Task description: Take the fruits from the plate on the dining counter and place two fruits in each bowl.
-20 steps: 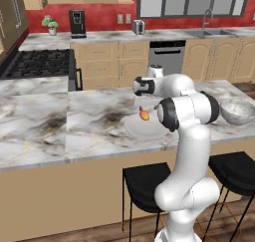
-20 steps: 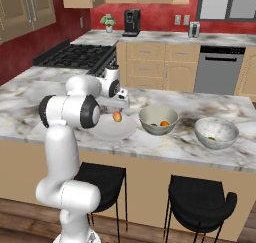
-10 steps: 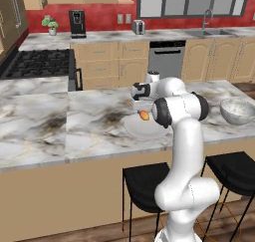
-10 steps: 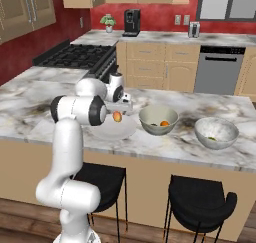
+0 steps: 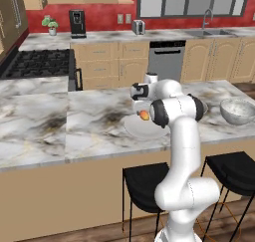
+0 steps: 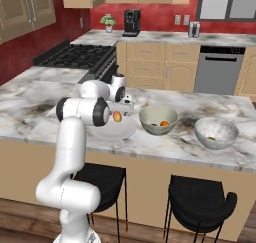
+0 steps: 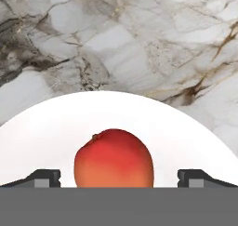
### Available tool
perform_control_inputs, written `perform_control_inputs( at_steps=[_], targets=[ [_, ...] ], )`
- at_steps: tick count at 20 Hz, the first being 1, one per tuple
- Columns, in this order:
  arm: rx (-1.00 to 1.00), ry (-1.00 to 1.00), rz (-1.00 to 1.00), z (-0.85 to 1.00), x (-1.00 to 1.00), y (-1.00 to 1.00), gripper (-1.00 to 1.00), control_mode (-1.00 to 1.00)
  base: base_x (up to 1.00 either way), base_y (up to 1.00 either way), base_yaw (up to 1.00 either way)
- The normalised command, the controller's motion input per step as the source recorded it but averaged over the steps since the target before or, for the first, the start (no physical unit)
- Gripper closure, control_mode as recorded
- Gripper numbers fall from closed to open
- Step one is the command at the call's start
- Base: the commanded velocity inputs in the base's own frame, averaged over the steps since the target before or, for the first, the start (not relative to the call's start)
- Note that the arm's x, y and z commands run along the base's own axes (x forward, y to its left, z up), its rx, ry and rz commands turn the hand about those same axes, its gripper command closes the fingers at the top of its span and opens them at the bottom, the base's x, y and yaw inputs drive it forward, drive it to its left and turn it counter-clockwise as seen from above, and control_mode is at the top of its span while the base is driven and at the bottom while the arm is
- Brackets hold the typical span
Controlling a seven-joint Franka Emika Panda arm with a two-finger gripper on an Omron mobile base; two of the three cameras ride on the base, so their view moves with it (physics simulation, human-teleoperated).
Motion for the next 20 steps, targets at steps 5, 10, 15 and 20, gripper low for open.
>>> perform_control_inputs(
  at_steps=[5, 10, 15, 20],
  targets=[
    [0.00, 0.01, 0.00, -0.01, -0.08, 0.00, -1.00, -1.00, 0.00, 0.00, 0.00],
    [0.00, 0.00, 0.00, 0.00, -0.32, 0.00, -1.00, -1.00, 0.00, 0.00, 0.00],
    [0.00, 0.00, 0.00, -0.02, -0.30, 0.00, -1.00, -1.00, 0.00, 0.00, 0.00],
    [0.00, 0.00, 0.00, -0.09, -0.02, 0.00, -1.00, -1.00, 0.00, 0.00, 0.00]
  ],
)
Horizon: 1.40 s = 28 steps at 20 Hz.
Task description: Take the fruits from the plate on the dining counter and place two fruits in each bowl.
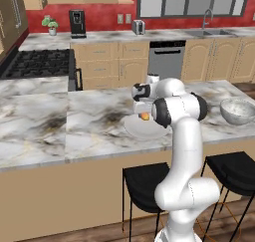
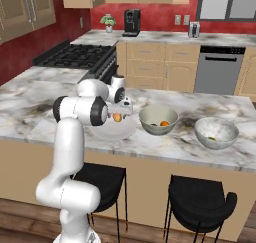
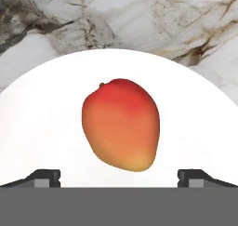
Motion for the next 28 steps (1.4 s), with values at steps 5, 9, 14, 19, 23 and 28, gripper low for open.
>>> perform_control_inputs(
  at_steps=[5, 9, 14, 19, 23, 28],
  targets=[
    [0.00, 0.00, 0.00, -0.02, 0.09, 0.00, -1.00, -1.00, 0.00, 0.00, 0.00],
    [0.00, 0.00, 0.00, -0.02, 0.15, 0.00, -1.00, -1.00, 0.00, 0.00, 0.00],
    [0.00, 0.00, 0.00, -0.12, 0.25, 0.00, -1.00, -1.00, 0.00, 0.00, 0.00],
    [0.00, 0.00, 0.00, -0.26, 0.06, 0.00, 1.00, -1.00, 0.00, 0.00, 0.00],
    [0.00, 0.00, 0.00, -0.06, 0.00, 0.00, 1.00, -1.00, 0.00, 0.00, 0.00],
    [0.00, 0.00, 0.00, 0.13, -0.05, -0.05, 1.00, -1.00, 0.00, 0.00, 0.00]
  ],
)
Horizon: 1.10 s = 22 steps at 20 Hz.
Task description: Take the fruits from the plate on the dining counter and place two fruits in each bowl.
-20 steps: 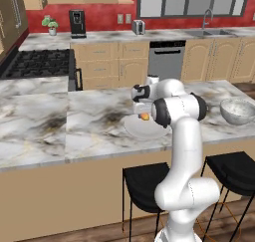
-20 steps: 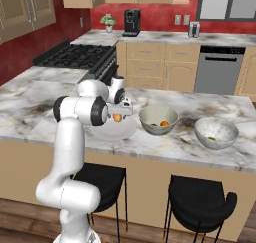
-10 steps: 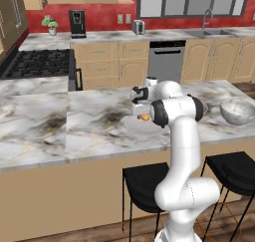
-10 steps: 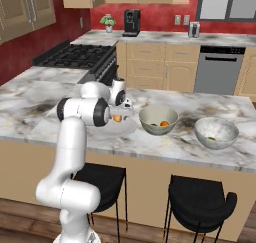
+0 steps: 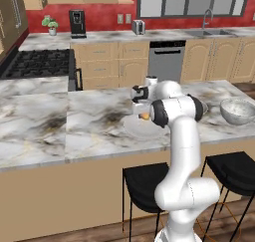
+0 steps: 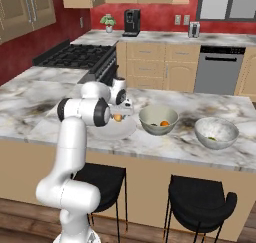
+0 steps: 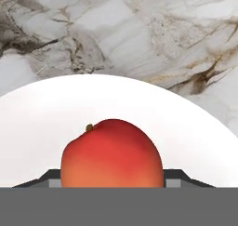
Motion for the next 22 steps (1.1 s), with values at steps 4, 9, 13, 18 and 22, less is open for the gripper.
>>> perform_control_inputs(
  at_steps=[4, 9, 13, 18, 22],
  targets=[
    [0.00, 0.00, 0.00, 0.85, -0.81, -0.11, 1.00, -1.00, 0.00, 0.00, 0.00],
    [0.01, 0.01, -0.03, 0.97, -1.00, 0.00, 1.00, -1.00, 0.00, 0.00, 0.00],
    [0.02, -0.05, -0.07, 0.70, -1.00, 0.00, 1.00, -1.00, 0.00, 0.00, 0.00],
    [0.01, -0.03, -0.15, 0.71, -1.00, 0.00, 1.00, -1.00, 0.00, 0.00, 0.00],
    [0.00, -0.04, -0.15, 0.58, -0.76, 0.08, 1.00, -1.00, 0.00, 0.00, 0.00]
  ],
)
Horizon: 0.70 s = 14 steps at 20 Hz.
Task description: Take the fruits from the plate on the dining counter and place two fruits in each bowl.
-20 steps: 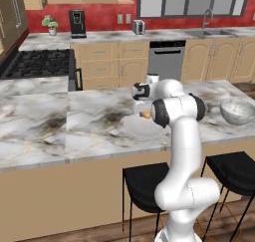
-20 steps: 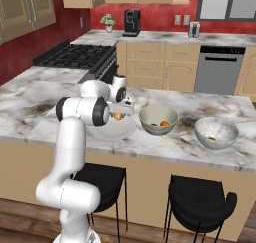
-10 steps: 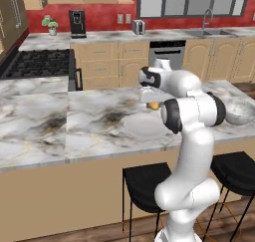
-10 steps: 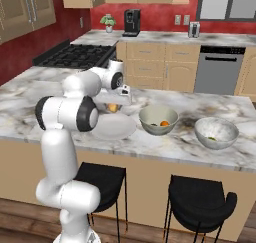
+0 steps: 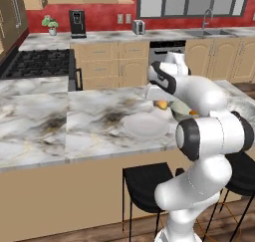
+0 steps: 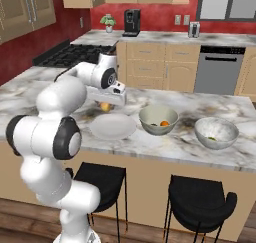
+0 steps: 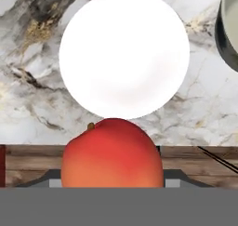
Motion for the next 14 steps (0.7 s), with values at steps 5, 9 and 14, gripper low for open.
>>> perform_control_inputs(
  at_steps=[5, 9, 14],
  targets=[
    [-0.02, -0.02, -0.11, 0.37, -0.54, 0.15, 1.00, -1.00, 0.00, 0.00, 0.00],
    [-0.11, -0.07, 0.00, 0.15, -0.42, 0.31, 1.00, -1.00, 0.00, 0.00, 0.00],
    [-0.02, 0.00, 0.00, 0.07, -0.17, -0.04, 1.00, 1.00, -0.10, -0.14, 0.00]
  ],
)
